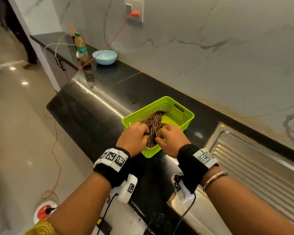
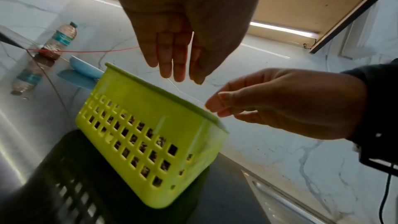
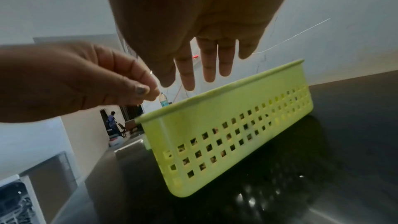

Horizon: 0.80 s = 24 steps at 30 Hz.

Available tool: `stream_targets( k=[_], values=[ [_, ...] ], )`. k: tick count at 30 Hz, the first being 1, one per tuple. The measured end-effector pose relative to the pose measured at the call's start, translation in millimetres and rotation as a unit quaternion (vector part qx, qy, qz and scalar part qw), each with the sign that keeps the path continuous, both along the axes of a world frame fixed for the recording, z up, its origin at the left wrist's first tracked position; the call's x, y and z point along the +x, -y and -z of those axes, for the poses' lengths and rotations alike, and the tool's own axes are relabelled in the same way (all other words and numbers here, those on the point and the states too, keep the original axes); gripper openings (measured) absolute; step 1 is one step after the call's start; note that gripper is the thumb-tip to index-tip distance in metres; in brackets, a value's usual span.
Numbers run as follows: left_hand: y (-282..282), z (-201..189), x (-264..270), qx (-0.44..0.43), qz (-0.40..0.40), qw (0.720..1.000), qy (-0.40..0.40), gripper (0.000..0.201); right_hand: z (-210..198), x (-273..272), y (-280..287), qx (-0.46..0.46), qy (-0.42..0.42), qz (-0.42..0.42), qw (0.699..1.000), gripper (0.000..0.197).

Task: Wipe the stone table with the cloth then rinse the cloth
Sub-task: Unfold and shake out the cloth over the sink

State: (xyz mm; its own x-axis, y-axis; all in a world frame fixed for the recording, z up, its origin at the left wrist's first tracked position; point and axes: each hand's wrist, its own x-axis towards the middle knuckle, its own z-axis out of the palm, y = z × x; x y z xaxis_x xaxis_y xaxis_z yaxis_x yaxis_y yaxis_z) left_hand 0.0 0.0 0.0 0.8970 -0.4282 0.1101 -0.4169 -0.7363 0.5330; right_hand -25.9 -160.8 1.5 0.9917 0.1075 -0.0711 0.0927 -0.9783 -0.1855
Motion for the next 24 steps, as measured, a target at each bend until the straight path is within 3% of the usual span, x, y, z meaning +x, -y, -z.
stream_targets(
  k=[3, 6, 10, 12, 15, 18, 20, 22, 24],
  values=[
    [1, 11, 27, -0.008, 0.027, 1.0, -0.013, 0.023, 8, 22, -14, -0.096, -0.082, 0.065, 0.99, 0.034],
    [3, 25, 38, 0.001, 0.034, 0.999, -0.01, 0.028, 7, 41, -24, -0.133, -0.17, 0.088, 0.973, 0.034],
    [11, 36, 36, -0.006, 0.033, 0.998, 0.061, 0.027, 12, 64, -31, -0.178, -0.321, 0.096, 0.925, 0.048],
    [15, 39, 35, -0.012, 0.034, 0.995, 0.088, 0.032, 15, 68, -33, -0.177, -0.321, 0.118, 0.923, 0.036],
    [17, 39, 37, 0.005, 0.029, 0.996, 0.089, 0.028, 11, 67, -32, -0.141, -0.24, 0.136, 0.951, 0.029],
    [17, 38, 37, 0.025, 0.031, 0.996, 0.085, 0.031, 9, 63, -20, -0.009, -0.094, 0.173, 0.98, 0.014],
    [16, 35, 36, 0.026, 0.036, 0.996, 0.075, 0.029, 8, 58, -11, 0.153, -0.014, 0.205, 0.967, 0.016],
    [16, 33, 35, 0.015, 0.032, 0.999, 0.041, 0.026, 1, 50, -4, 0.334, 0.077, 0.228, 0.911, 0.03],
    [17, 31, 39, -0.002, 0.023, 1.0, 0.006, 0.041, -20, 36, 2, 0.502, 0.153, 0.237, 0.817, 0.037]
  ],
)
